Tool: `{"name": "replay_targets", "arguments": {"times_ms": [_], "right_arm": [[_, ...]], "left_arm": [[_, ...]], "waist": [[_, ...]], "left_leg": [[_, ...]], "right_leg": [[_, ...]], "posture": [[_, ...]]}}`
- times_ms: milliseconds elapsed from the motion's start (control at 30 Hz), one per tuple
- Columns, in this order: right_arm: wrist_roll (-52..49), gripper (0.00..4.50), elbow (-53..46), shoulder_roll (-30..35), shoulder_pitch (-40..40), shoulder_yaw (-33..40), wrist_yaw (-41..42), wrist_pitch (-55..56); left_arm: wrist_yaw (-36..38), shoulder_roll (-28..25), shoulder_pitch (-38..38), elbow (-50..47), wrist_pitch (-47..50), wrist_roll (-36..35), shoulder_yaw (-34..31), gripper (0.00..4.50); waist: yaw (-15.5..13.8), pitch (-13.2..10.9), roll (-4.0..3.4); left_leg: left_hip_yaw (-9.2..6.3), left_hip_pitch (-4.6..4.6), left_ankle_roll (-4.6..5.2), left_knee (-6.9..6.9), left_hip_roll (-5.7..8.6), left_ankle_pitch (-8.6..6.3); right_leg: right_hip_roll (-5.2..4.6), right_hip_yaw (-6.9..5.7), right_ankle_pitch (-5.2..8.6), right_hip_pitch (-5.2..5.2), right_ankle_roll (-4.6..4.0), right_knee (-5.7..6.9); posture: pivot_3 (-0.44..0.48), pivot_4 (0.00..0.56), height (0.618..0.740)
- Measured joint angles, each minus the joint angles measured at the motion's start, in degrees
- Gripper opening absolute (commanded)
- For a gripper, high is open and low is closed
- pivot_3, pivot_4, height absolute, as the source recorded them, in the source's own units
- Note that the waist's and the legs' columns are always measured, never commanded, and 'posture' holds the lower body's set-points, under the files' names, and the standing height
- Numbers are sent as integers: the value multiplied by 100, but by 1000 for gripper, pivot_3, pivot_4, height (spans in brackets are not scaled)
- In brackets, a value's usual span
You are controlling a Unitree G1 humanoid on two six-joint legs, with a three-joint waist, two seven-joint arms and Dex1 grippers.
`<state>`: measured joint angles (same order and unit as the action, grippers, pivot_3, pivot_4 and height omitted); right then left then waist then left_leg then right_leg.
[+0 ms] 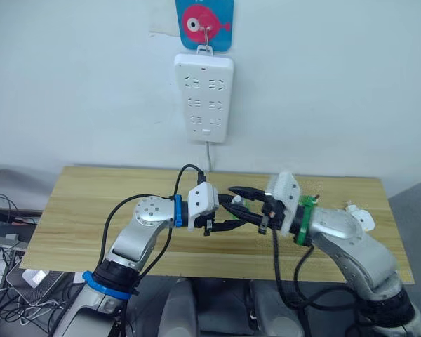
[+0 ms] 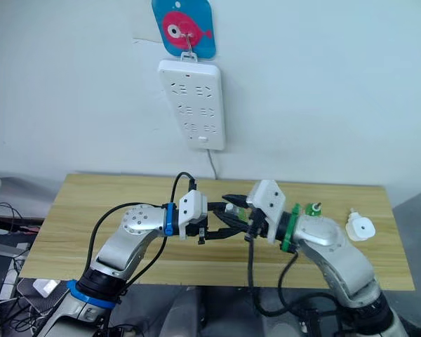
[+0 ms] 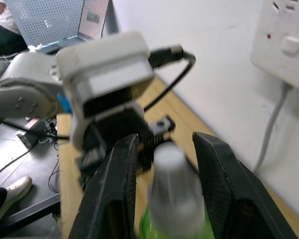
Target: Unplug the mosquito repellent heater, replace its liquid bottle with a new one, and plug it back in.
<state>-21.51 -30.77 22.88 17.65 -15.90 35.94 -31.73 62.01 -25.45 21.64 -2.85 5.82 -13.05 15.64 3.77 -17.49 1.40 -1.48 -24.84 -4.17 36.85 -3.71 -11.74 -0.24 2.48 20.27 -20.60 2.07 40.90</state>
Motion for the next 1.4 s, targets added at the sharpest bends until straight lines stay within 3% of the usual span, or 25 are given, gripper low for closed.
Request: {"name": "replay_targets", "arguments": {"times_ms": [200,500,700,1000,1133,1233,1400], "right_arm": [[278,1808,358,-169,10,-317,-36,244],[301,1808,332,-51,-538,-152,40,527],[-495,1808,-355,461,-733,646,319,168],[-1625,1808,-577,1936,-976,2105,1171,-291],[-1361,1808,862,2080,-420,2358,1117,-250],[-732,1808,2613,1649,396,2396,587,217],[255,1808,4384,988,835,2320,-261,1465]], "left_arm": [[5,-50,-77,-1,16,6,13,2204],[14,-79,-134,-46,31,5,42,2204],[-36,-194,-163,31,-62,-47,-202,2204],[-186,-342,-323,666,-531,40,-495,2204],[-271,-324,-268,778,-650,51,-537,2204],[-362,-299,-261,774,-651,49,-608,2204],[-576,-188,-247,769,-610,51,-637,2204]], "waist": [[-57,0,0],[-48,0,0],[-42,3,-1],[-42,14,3],[-15,47,24],[57,61,19],[101,90,6]], "left_leg": [[2,-11,-1,-5,2,-1],[2,-8,0,-3,1,0],[2,-7,-1,-4,0,0],[5,-8,0,1,3,0],[8,-4,0,6,2,0],[10,-2,-1,6,2,1],[18,-14,-19,-13,2,11]], "right_leg": [[-5,-3,0,-6,0,-15],[-4,-1,0,-6,0,-4],[-3,-1,0,-6,0,-5],[-5,-2,0,-3,0,-5],[-5,1,-1,0,-1,-3],[-5,3,-1,-2,-2,1],[-9,1,-1,-18,-1,-10]], "posture": [[-107,260,740],[-109,253,740],[-131,232,740],[-141,218,740],[-143,216,740],[-148,208,740],[-152,187,740]]}}
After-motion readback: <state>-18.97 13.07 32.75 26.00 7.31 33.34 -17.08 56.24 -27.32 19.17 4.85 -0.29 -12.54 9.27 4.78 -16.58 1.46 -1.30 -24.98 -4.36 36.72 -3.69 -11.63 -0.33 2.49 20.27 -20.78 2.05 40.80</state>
